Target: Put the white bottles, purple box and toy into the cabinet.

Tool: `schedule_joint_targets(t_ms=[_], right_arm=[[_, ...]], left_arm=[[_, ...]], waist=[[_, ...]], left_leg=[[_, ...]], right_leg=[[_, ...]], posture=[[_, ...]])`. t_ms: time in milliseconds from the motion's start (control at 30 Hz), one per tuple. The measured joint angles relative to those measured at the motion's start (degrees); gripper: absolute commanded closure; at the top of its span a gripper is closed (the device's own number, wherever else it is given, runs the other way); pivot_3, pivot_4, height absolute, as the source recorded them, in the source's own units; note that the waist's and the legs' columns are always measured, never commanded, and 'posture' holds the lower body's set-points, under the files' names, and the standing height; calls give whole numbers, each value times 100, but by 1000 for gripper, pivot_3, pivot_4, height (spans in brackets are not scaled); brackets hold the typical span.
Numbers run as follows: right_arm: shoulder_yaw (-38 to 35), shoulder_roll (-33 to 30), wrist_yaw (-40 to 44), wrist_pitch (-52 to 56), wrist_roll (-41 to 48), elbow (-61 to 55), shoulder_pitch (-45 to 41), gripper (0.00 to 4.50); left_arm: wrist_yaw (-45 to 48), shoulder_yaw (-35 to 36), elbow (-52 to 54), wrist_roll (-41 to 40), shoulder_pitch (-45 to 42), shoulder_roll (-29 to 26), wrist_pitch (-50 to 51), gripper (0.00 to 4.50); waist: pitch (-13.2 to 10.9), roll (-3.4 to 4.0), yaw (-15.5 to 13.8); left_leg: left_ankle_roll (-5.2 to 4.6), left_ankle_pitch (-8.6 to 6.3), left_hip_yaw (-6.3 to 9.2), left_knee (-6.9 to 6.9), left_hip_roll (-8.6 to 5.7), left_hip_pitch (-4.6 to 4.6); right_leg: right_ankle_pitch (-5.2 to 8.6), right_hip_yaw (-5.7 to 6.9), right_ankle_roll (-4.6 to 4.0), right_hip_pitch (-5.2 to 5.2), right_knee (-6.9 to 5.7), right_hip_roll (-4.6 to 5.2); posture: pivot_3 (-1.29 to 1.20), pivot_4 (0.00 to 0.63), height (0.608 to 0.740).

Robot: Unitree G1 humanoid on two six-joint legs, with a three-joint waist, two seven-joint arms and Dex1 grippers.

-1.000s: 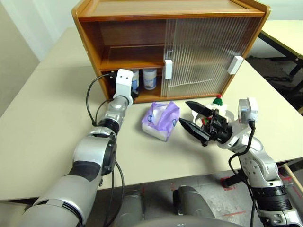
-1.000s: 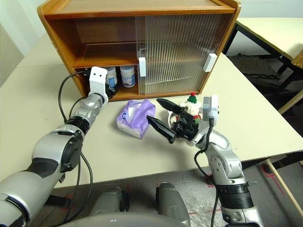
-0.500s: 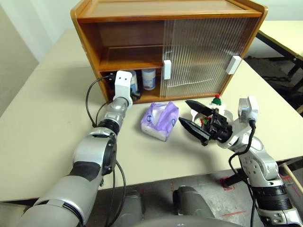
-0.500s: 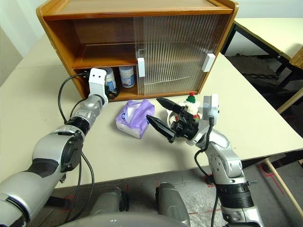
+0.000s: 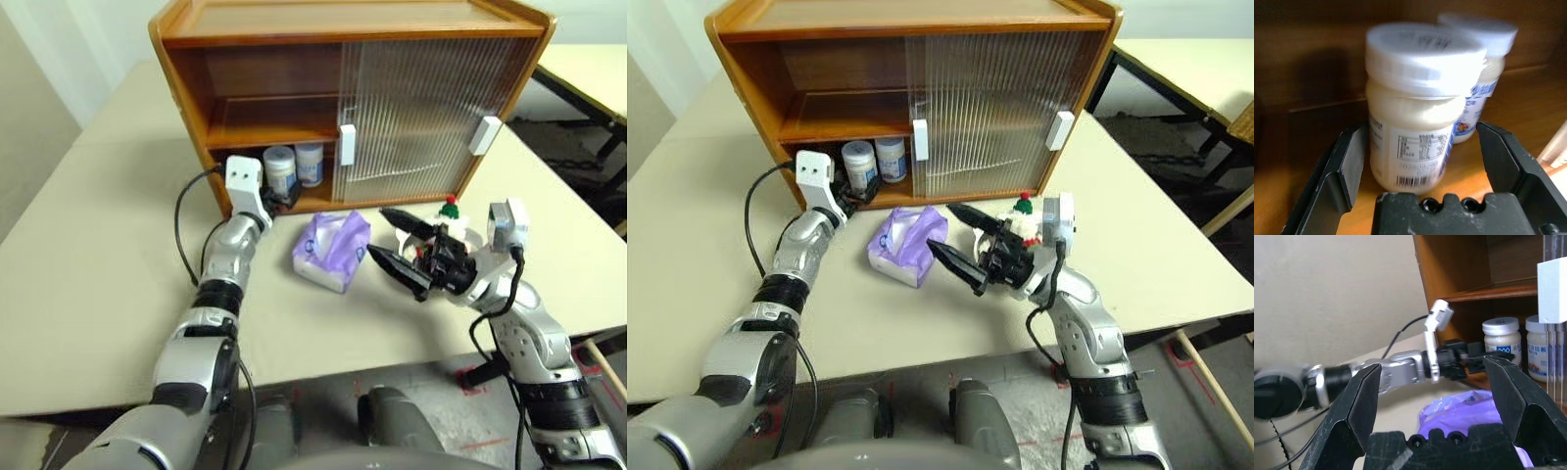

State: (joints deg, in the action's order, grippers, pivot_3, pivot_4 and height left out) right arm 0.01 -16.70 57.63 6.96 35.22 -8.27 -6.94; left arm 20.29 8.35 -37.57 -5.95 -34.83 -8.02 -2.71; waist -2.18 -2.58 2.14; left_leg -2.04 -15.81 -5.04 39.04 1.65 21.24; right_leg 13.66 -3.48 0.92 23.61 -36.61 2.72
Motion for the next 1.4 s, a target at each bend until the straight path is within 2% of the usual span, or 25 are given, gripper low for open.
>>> schedule_joint_targets(t_ms=[200,333,467,567,767,900,1167,1400], right_arm=[[-41,-29,91,-1,3,89,-53,0],[-45,-38,132,0,2,146,-60,0],[-42,-41,199,10,2,174,-66,0],[-41,-46,221,11,-2,190,-68,0],[-34,-45,230,10,-17,186,-47,0],[57,-144,208,20,-139,157,80,0],[81,-249,166,87,-118,-61,90,0],[58,-237,202,90,-37,-60,103,0]], left_arm=[[318,-202,2818,-413,1576,-384,1843,20],[1071,-241,4090,-1374,2061,-926,3410,20],[1270,166,4398,-2551,1921,-946,4836,20],[1270,293,4391,-3130,1746,-960,5760,20],[1247,-382,4143,-3116,1783,-960,6257,20],[1043,-453,3660,-2919,1758,-751,6018,1343],[1064,-395,3665,-2940,1784,-720,5935,4473],[1312,409,4027,-3532,1760,-999,5947,4493]], waist=[[12,0,-6],[15,-3,-17],[15,-3,-8],[15,-2,-4],[16,0,0],[18,3,-9],[18,2,-3],[17,3,-5]], left_leg=[[2,0,-1,0,-1,-16],[7,3,-3,0,-2,-44],[7,3,-7,0,-1,-87],[7,3,-2,0,-1,-103],[9,2,0,0,-1,-101],[11,1,3,0,-3,-95],[12,1,4,0,-3,-94],[13,0,3,-4,0,-92]], right_leg=[[1,-2,-2,-6,-18,5],[19,1,-5,-31,-19,6],[29,0,8,-62,-22,6],[31,1,6,-75,-23,1],[40,-3,1,-75,-21,-1],[45,-4,0,-74,-17,2],[49,-3,6,-73,-17,5],[52,-2,1,-66,-19,4]], posture=[[15,0,740],[27,0,740],[30,0,740],[24,0,740],[-4,0,740],[-2,0,740],[-7,0,740],[30,0,740]])
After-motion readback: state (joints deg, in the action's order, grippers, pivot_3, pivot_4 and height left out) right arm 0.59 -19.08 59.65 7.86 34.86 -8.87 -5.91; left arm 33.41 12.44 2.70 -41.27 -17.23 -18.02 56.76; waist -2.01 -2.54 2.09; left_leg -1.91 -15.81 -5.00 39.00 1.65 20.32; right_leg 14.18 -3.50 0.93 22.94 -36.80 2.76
